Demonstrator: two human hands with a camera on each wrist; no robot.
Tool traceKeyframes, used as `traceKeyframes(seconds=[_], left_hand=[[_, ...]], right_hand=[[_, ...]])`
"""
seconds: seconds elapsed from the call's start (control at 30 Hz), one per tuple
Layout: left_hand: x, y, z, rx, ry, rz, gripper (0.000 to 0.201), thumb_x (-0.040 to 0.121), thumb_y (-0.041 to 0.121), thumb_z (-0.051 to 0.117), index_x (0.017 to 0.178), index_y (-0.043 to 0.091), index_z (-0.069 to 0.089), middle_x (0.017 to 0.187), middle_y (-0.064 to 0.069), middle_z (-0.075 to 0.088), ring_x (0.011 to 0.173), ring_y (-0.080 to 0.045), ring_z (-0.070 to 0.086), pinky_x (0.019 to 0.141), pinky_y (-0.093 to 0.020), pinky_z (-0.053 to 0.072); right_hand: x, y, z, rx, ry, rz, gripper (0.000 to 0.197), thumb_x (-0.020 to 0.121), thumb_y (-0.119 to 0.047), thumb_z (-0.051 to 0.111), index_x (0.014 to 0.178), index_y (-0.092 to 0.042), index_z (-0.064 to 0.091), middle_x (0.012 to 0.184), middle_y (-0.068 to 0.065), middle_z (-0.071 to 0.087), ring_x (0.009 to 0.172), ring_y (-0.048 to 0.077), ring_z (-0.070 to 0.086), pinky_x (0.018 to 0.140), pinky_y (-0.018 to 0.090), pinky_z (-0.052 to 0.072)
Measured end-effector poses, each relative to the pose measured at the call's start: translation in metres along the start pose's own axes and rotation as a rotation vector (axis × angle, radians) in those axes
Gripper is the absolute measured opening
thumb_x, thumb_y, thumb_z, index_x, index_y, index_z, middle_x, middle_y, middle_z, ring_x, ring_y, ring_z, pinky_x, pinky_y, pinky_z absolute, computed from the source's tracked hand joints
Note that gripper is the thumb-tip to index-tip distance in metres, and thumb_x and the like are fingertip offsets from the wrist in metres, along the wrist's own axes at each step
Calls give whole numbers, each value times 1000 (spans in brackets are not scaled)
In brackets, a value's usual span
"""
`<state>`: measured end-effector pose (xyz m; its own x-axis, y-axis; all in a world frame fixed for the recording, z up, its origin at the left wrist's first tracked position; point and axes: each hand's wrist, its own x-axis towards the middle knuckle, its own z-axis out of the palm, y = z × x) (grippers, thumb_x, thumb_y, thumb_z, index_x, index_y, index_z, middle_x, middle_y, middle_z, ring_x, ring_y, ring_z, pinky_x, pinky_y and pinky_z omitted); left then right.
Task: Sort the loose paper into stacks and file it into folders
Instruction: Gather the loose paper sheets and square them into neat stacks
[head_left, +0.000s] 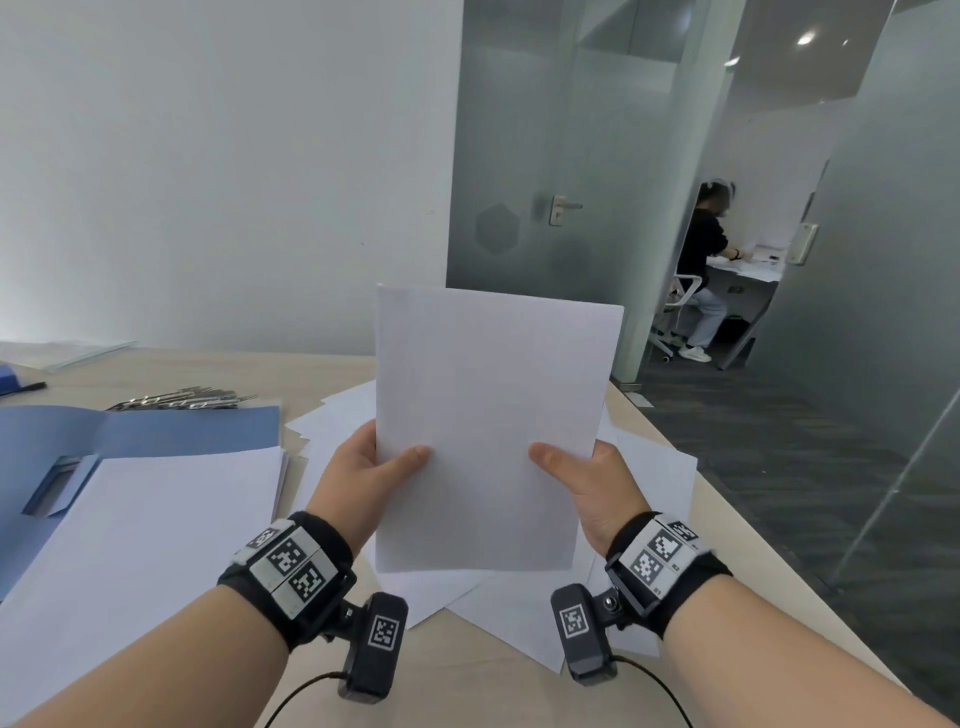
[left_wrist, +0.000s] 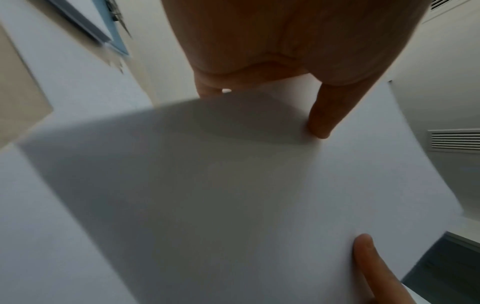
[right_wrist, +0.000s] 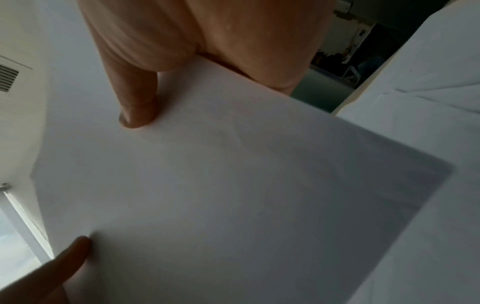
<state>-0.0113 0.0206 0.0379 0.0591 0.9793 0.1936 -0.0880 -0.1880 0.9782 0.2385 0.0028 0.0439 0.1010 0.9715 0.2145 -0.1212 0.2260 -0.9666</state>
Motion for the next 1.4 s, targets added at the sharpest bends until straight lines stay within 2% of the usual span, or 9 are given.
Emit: traceKeyframes(seconds=[0.17,0.33,0.57,0.83,0.93,1.07,1.2,1.33,1.4], left_hand=[[-6,-16,-1,54,-5,-65,35,80,30,77,114,21,70,107,2,78,99,-21,74,95,-49,56],[-13,-36,3,94,-12,-180,19,93,24,71,112,20,71,104,3,78,97,-21,74,98,-50,55],[-14,-25,-19,74,65,-183,29,82,34,68,108,22,71,102,-1,78,99,-28,73,97,-54,54],[-25,-3,-102,177,222,-252,15,98,19,59,112,21,66,103,-6,77,92,-27,75,87,-51,60],[-40,-3,-136,285,206,-387,30,97,13,55,125,25,53,108,-6,72,95,-30,71,81,-52,61],[-63,-7,-184,392,234,-490,59,91,1,53,146,23,41,111,-5,67,93,-31,68,66,-36,54],[-82,-3,-225,572,292,-464,66,88,-2,56,151,16,42,111,-5,69,96,-28,69,86,-39,57],[-95,3,-251,706,370,-435,58,89,1,51,145,16,51,100,4,69,91,-19,67,81,-30,52],[-101,5,-258,753,388,-444,53,90,1,51,140,16,55,97,9,65,89,-17,64,78,-27,48]], right_hand=[[-8,10,-3,-58,-6,55,15,86,-8,76,101,-11,76,103,8,78,98,26,74,82,32,58],[-21,27,-4,-86,15,86,22,87,-5,75,107,-13,74,107,3,78,103,18,73,88,29,54],[-11,19,18,-133,1,115,16,91,-10,71,107,-10,74,105,7,78,101,25,74,92,40,56],[-11,45,90,-359,-201,190,23,96,-18,53,113,-26,68,110,-7,76,106,17,71,100,45,53],[-11,56,127,-387,-215,230,27,95,-15,52,114,-29,64,111,-9,74,105,15,69,99,45,54],[-13,67,175,-407,-283,312,30,91,-13,52,117,-26,61,112,-1,72,102,23,69,93,51,57],[-20,79,219,-410,-355,359,30,90,-12,53,119,-19,60,112,2,72,101,22,69,94,45,56],[-27,80,250,-446,-391,414,19,92,-14,51,108,-20,61,101,8,70,79,21,62,58,27,45],[-27,83,257,-511,-399,422,19,92,-18,51,108,-19,61,97,11,69,72,21,57,51,24,38]])
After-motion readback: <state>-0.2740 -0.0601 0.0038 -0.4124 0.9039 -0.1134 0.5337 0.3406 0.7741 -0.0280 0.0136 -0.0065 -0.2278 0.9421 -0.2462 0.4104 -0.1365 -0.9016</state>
